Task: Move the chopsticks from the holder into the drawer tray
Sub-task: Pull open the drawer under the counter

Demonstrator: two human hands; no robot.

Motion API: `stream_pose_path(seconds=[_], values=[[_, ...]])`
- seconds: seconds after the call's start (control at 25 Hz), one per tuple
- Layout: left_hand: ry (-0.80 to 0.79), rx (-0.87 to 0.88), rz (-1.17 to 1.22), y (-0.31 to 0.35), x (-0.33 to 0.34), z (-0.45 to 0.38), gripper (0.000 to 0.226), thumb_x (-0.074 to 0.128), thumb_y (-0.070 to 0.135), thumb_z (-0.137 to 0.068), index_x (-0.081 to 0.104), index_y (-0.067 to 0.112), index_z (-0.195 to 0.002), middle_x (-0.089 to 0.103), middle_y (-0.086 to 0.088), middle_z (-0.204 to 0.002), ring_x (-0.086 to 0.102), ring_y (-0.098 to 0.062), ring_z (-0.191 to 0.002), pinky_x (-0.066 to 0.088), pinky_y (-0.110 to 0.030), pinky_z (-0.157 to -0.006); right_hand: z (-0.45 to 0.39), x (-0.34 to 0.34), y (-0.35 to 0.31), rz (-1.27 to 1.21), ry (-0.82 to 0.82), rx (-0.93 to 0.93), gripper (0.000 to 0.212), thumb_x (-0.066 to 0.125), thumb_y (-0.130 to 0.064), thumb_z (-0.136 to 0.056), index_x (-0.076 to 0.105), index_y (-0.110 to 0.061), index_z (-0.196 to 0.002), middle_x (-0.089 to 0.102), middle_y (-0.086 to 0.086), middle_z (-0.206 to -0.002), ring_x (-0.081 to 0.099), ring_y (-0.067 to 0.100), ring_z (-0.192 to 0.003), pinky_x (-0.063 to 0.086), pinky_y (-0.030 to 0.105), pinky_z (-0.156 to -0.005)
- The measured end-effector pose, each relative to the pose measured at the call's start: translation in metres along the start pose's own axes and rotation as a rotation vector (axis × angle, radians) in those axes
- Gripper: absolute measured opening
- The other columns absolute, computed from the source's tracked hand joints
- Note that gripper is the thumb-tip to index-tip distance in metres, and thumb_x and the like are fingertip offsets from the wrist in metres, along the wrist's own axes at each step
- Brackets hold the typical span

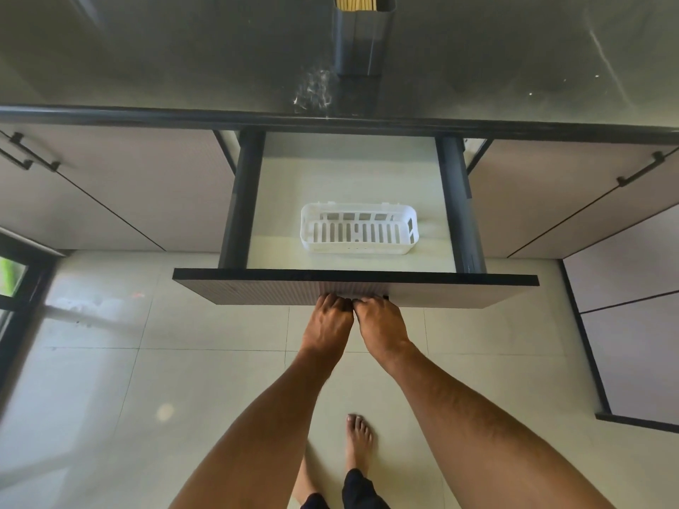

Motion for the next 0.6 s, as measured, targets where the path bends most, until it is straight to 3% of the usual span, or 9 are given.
stream_pose_path(seconds=[0.2,0.32,0.44,0.6], values=[[-0.048,0.051,-0.083,0.008,0.003,0.01,0.052,0.079,-0.004,-0.071,0.064,0.003,-0.12,0.066,-0.012,-0.11,0.059,-0.029,-0.107,0.043,-0.04,-0.109,0.017,0.001,-0.001,-0.07,0.022,-0.003,0.038,0.058,-0.015,-0.102,0.056,-0.015,-0.14,0.06,0.006,-0.142,0.052,0.022,-0.134,0.035,0.034,-0.121],[0.041,0.074,-0.083,0.011,-0.009,0.018,0.04,0.067,-0.007,-0.078,0.065,0.002,-0.117,0.067,-0.013,-0.106,0.061,-0.029,-0.1,0.048,-0.042,-0.103,0.032,-0.004,-0.006,-0.057,0.042,-0.036,0.046,0.06,-0.01,-0.099,0.052,-0.01,-0.144,0.057,0.009,-0.145,0.049,0.024,-0.137,0.031,0.035,-0.123],[0.171,0.1,-0.039,0.014,-0.024,0.03,0.038,0.052,-0.003,-0.086,0.061,0.003,-0.122,0.064,-0.013,-0.109,0.059,-0.03,-0.101,0.047,-0.043,-0.102,0.048,-0.017,-0.013,-0.018,0.097,-0.021,0.051,0.068,-0.014,-0.095,0.053,-0.007,-0.144,0.058,0.013,-0.143,0.052,0.029,-0.135,0.035,0.041,-0.121],[0.241,0.14,-0.054,0.022,-0.053,0.044,0.04,0.04,0.01,-0.102,0.046,0.001,-0.14,0.055,-0.015,-0.13,0.05,-0.032,-0.123,0.03,-0.044,-0.118,0.071,-0.048,-0.017,0.008,0.228,0.003,0.054,0.074,-0.02,-0.092,0.056,-0.006,-0.14,0.06,0.017,-0.138,0.056,0.032,-0.13,0.046,0.043,-0.113]])
Point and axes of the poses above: each hand's wrist, its own z-axis away from the middle knuckle, its own x-axis out of the palm, y = z × x, the point moved 6 cm from there along -z, towards the middle knuckle
